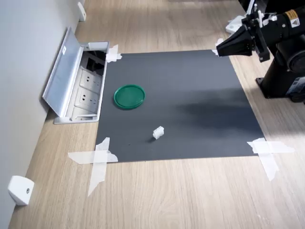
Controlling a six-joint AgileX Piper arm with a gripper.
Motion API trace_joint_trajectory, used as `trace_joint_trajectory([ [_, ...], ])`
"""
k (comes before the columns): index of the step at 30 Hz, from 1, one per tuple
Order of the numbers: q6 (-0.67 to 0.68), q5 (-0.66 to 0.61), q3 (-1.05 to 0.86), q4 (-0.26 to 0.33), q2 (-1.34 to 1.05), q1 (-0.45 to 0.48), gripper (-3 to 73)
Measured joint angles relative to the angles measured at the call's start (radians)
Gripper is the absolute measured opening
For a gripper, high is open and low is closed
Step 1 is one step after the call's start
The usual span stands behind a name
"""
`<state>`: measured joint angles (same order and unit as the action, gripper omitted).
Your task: Grasp a white terminal and put it on the green lid.
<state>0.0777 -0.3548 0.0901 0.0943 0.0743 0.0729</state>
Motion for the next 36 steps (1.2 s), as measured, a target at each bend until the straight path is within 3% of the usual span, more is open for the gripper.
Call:
trace_joint_trajectory([
  [24, 0.0, -0.008, 0.008, 0.0, 0.008, 0.0, -0.9],
  [33, 0.004, -0.097, 0.188, 0.002, 0.251, 0.0, -0.9],
  [36, 0.004, -0.098, 0.267, 0.028, 0.35, 0.0, -0.9],
])
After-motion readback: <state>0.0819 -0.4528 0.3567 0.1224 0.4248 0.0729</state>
